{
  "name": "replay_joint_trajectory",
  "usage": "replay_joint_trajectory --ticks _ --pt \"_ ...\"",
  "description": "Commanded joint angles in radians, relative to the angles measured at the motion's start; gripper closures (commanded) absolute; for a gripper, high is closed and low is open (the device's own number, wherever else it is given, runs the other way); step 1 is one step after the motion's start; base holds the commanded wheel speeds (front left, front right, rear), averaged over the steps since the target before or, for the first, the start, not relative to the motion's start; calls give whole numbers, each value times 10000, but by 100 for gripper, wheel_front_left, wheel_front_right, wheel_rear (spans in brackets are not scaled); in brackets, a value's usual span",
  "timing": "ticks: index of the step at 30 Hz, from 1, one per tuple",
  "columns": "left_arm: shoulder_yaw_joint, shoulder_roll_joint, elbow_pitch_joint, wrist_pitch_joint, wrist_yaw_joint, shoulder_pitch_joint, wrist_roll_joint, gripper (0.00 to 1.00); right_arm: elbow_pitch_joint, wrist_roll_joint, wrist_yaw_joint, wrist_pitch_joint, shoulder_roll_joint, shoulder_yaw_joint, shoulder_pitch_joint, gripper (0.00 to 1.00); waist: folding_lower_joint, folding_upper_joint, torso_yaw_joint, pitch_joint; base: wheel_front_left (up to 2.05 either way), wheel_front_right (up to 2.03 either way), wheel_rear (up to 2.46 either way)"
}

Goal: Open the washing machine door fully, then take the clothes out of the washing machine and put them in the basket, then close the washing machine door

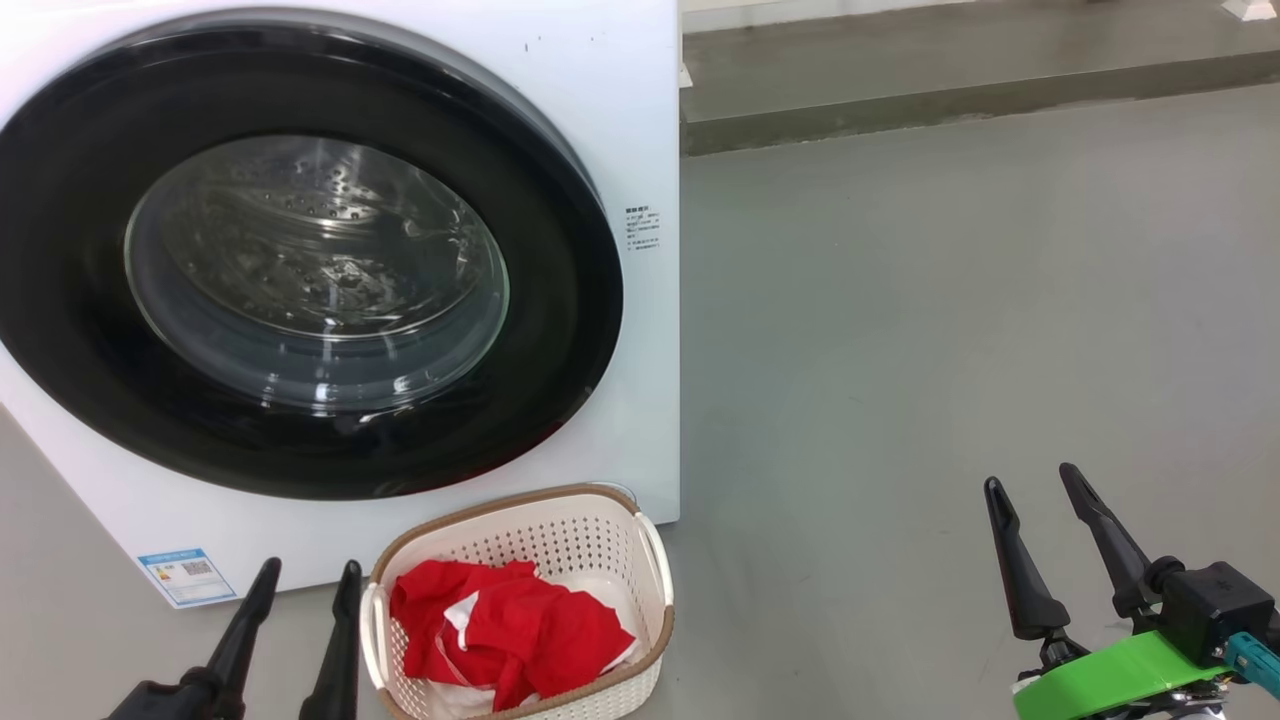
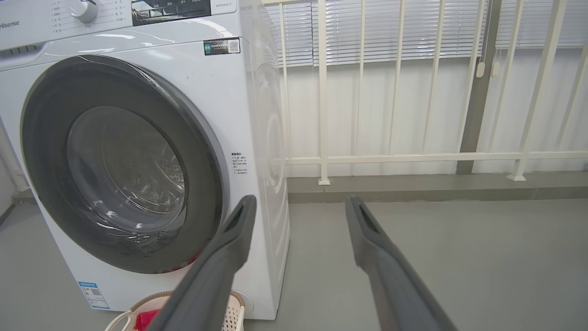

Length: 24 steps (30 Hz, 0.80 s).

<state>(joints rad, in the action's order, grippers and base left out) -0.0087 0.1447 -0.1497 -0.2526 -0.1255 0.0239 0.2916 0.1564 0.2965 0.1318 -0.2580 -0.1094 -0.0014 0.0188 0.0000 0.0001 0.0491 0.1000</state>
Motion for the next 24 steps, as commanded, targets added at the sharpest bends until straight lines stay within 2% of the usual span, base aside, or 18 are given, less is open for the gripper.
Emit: replay_joint_trajectory --ticks 1,23,24 --pt "401 227 238 -92 -52 -244 38 0 -231 -115 -11 -38 -81 123 -223 0 0 -1 11 15 0 0 0" --pt "601 64 234 -92 -52 -213 -103 0 -132 108 -11 -38 32 110 -271 0 0 -1 -35 153 0 0 0" --pt "213 -50 -13 0 0 2 -6 100 84 108 0 0 180 -124 -2 100 0 -1 -35 154 0 0 0"
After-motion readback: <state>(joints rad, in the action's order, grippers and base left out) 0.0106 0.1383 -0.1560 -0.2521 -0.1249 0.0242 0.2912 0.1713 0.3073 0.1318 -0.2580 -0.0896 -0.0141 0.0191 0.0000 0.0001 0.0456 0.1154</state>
